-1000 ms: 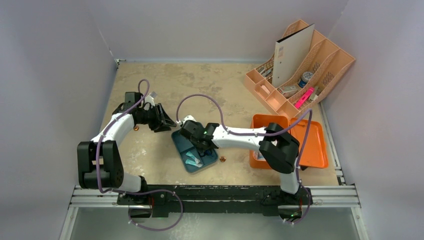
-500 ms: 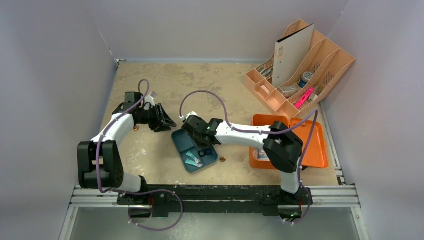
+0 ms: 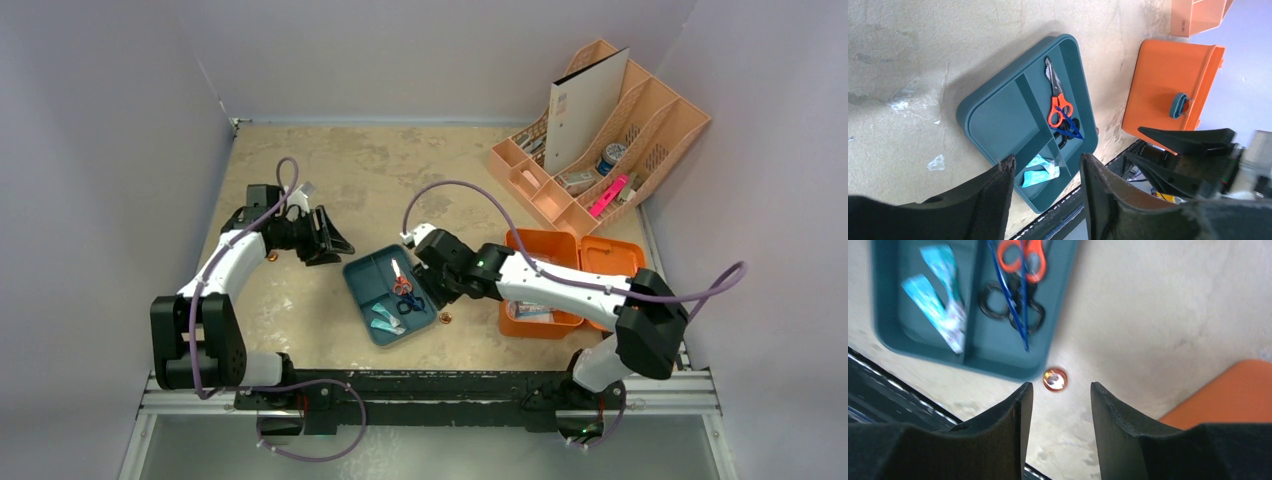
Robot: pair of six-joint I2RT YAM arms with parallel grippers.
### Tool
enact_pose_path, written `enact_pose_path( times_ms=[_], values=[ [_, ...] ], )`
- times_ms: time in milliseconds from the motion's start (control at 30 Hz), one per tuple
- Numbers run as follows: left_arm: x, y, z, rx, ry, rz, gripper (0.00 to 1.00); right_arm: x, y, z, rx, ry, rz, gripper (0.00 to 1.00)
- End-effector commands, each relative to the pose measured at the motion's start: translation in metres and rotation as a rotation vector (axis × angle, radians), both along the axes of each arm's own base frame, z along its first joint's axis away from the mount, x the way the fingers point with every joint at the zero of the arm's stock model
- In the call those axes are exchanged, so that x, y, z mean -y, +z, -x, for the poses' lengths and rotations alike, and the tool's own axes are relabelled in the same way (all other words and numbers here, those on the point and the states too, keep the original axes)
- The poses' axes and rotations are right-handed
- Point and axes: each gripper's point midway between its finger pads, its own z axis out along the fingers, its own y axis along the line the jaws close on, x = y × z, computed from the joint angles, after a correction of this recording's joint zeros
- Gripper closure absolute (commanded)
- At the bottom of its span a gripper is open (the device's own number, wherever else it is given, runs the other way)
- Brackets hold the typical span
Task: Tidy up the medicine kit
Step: Pick up the medical item at the center of the board.
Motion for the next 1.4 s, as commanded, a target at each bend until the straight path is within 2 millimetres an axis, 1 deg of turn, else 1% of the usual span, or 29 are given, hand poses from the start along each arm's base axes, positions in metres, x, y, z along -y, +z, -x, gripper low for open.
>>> enact_pose_path(
  times_ms=[0, 67, 200, 267, 400, 533, 633, 800, 967, 1133, 1367],
  values=[
    [0.002, 0.012, 0.004, 0.059, -0.032, 0.020, 0.50, 0.023, -0.012, 0.013, -0.011, 0.057, 0.033, 0.50],
    [0.002, 0.012, 0.004, 0.059, -0.032, 0.016, 0.49, 0.026, -0.019, 0.016, -0.013, 0.077, 0.035, 0.49],
    [0.001, 0.011, 0.004, 0.063, -0.030, 0.012, 0.38, 0.023, -0.036, 0.018, -0.021, 0.081, 0.017, 0.49],
    [0.001, 0.011, 0.005, 0.061, -0.029, 0.010, 0.35, 0.022, -0.043, 0.017, -0.017, 0.083, 0.014, 0.50],
    [0.000, 0.010, 0.004, 0.063, -0.027, 0.005, 0.34, 0.023, -0.053, 0.017, -0.003, 0.105, 0.015, 0.53],
    [0.000, 0.010, 0.002, 0.061, -0.028, 0.003, 0.32, 0.019, -0.057, 0.017, 0.004, 0.145, 0.002, 0.53],
    [0.000, 0.009, 0.002, 0.060, -0.028, 0.002, 0.31, 0.021, -0.063, 0.017, 0.007, 0.152, 0.016, 0.52],
    [-0.001, 0.009, 0.003, 0.064, -0.024, -0.007, 0.31, 0.021, -0.075, 0.022, -0.017, 0.184, 0.031, 0.52],
    [-0.002, 0.008, 0.003, 0.059, -0.021, -0.011, 0.31, 0.019, -0.081, 0.026, -0.027, 0.204, 0.013, 0.52],
    [-0.003, 0.009, 0.002, 0.062, -0.015, -0.023, 0.30, 0.022, -0.090, 0.029, -0.049, 0.213, 0.032, 0.53],
    [-0.004, 0.008, 0.003, 0.060, -0.013, -0.030, 0.30, 0.025, -0.093, 0.029, -0.042, 0.211, 0.054, 0.62]
  ],
)
